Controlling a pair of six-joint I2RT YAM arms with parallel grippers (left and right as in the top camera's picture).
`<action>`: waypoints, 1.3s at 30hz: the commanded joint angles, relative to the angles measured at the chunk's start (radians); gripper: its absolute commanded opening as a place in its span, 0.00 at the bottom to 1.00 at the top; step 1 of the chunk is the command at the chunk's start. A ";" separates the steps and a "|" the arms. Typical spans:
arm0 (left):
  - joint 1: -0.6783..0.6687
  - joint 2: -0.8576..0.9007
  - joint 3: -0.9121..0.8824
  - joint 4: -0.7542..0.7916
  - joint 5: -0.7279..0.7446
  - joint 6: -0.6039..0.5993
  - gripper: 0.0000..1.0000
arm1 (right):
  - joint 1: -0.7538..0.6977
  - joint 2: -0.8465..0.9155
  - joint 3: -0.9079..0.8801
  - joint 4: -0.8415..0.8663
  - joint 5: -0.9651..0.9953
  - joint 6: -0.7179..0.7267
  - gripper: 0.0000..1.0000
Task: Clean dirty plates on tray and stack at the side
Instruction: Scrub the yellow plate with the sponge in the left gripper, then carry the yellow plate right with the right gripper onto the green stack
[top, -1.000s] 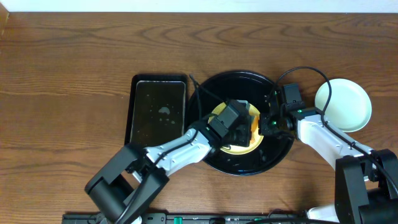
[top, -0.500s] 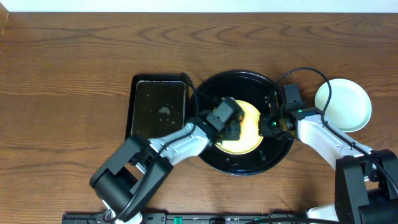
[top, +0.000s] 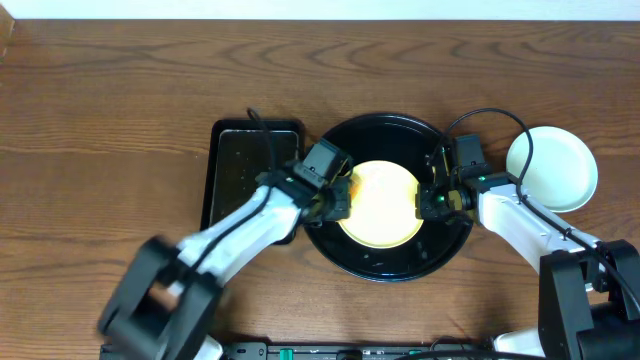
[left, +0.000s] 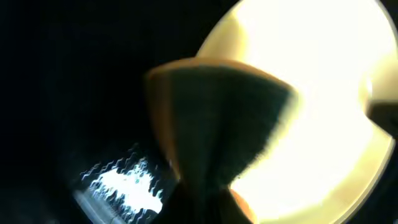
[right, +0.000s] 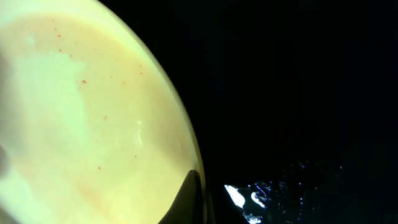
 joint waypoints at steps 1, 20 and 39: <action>0.010 -0.145 0.001 -0.061 -0.160 0.065 0.08 | 0.004 -0.006 0.000 -0.002 0.088 0.012 0.01; 0.194 -0.151 0.001 -0.108 -0.299 0.064 0.08 | 0.005 -0.301 0.048 0.113 0.146 -0.217 0.01; 0.250 -0.066 0.001 -0.105 -0.299 0.064 0.08 | 0.329 -0.452 0.048 0.069 0.819 -0.523 0.01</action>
